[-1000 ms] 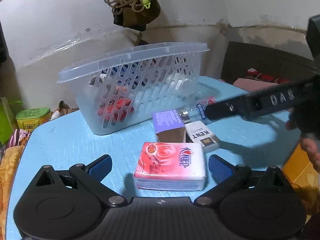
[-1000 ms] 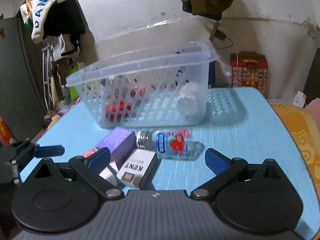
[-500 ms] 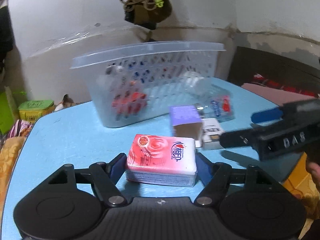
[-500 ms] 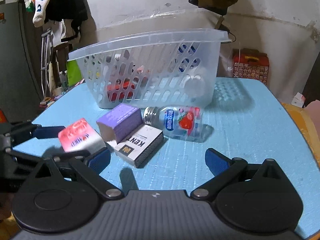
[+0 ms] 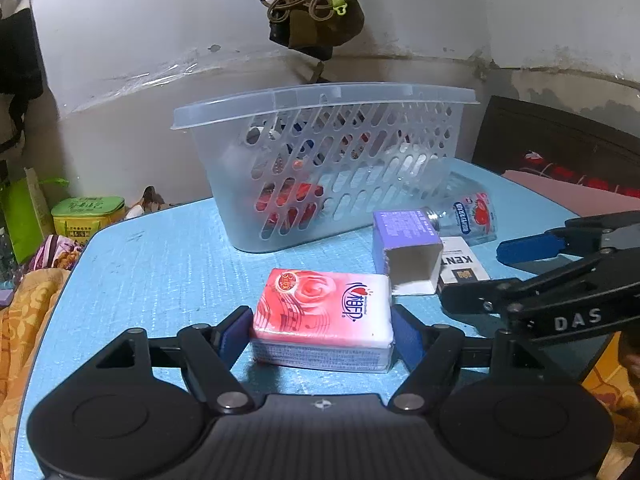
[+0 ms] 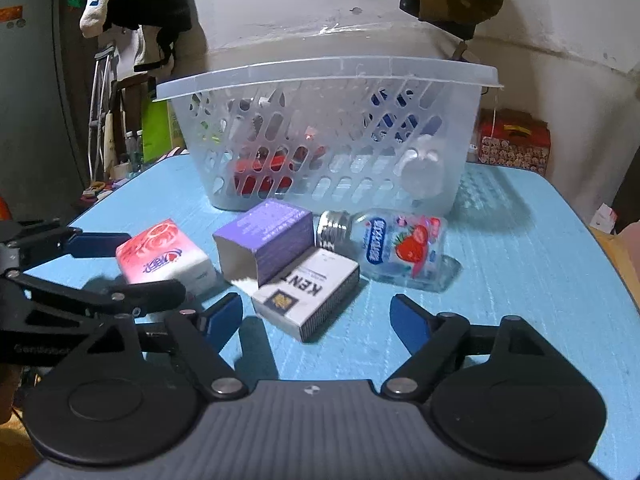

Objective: Organize objects
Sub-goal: 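Grasp the pink tissue pack with the left tool while the right tool grasps the white KENT box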

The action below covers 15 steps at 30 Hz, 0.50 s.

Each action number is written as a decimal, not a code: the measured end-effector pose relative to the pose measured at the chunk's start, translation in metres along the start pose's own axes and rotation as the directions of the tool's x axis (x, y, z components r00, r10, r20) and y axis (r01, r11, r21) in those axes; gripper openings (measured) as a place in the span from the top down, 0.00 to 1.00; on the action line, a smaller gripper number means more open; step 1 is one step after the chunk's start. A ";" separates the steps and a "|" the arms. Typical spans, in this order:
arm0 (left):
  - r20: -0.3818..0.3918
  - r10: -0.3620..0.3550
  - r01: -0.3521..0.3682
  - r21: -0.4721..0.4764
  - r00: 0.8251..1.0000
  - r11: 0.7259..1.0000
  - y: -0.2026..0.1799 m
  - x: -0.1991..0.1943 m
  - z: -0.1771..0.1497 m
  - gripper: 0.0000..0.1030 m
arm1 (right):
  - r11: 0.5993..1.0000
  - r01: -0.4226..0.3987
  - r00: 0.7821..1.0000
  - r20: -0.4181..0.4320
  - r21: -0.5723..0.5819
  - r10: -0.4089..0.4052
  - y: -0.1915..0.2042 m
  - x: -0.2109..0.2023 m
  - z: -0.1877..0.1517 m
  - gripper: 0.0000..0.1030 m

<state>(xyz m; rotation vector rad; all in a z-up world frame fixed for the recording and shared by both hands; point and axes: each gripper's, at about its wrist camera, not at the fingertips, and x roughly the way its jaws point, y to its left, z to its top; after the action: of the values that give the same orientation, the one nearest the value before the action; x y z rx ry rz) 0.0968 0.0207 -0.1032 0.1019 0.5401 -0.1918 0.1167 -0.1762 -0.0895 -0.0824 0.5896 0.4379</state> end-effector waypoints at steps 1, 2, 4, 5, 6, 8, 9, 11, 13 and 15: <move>-0.002 0.002 -0.002 -0.005 1.000 1.000 0.001 0.000 0.000 0.25 | 1.000 -0.001 1.000 0.001 0.004 0.001 0.001 0.002 0.001 0.18; -0.004 0.005 -0.005 -0.009 1.000 1.000 0.003 0.000 0.000 0.25 | 1.000 0.000 1.000 0.001 0.005 0.000 0.003 0.004 0.002 0.18; -0.001 0.006 -0.006 -0.013 1.000 1.000 0.006 0.000 -0.001 0.25 | 1.000 0.003 1.000 0.003 -0.023 -0.003 0.009 0.007 0.002 0.20; 0.002 0.006 -0.006 -0.010 1.000 1.000 0.007 0.000 -0.002 0.24 | 0.999 0.003 1.000 0.005 -0.045 -0.003 0.012 0.007 0.002 0.28; 0.004 0.008 -0.008 -0.005 1.000 1.000 0.007 0.000 -0.003 0.24 | 0.998 -0.007 1.000 0.011 -0.068 0.008 0.013 0.006 0.000 0.33; 0.006 0.011 -0.011 0.003 1.000 1.000 0.007 0.000 -0.004 0.24 | 0.994 -0.036 0.999 0.021 -0.100 0.038 0.013 0.001 -0.003 0.47; 0.004 0.011 -0.011 0.003 1.000 1.000 0.008 0.001 -0.004 0.23 | 0.993 -0.050 0.998 0.021 -0.108 0.053 0.012 -0.001 -0.004 0.47; -0.003 0.010 -0.010 -0.002 1.000 1.000 0.008 0.003 -0.004 0.23 | 0.991 -0.067 0.997 0.018 -0.117 0.069 0.010 -0.005 -0.006 0.51; -0.007 0.011 -0.011 0.002 1.000 1.000 0.007 0.004 -0.005 0.23 | 0.989 -0.080 0.997 0.011 -0.125 0.082 0.007 -0.009 -0.008 0.53; -0.007 0.012 -0.012 0.002 1.000 1.000 0.007 0.004 -0.005 0.23 | 0.988 -0.091 0.996 -0.001 -0.125 0.092 0.002 -0.014 -0.008 0.54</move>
<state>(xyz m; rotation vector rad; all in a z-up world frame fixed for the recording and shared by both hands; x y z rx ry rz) 0.0989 0.0277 -0.1092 0.1081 0.5463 -0.1808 0.1009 -0.1810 -0.0882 -0.1741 0.5623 0.5641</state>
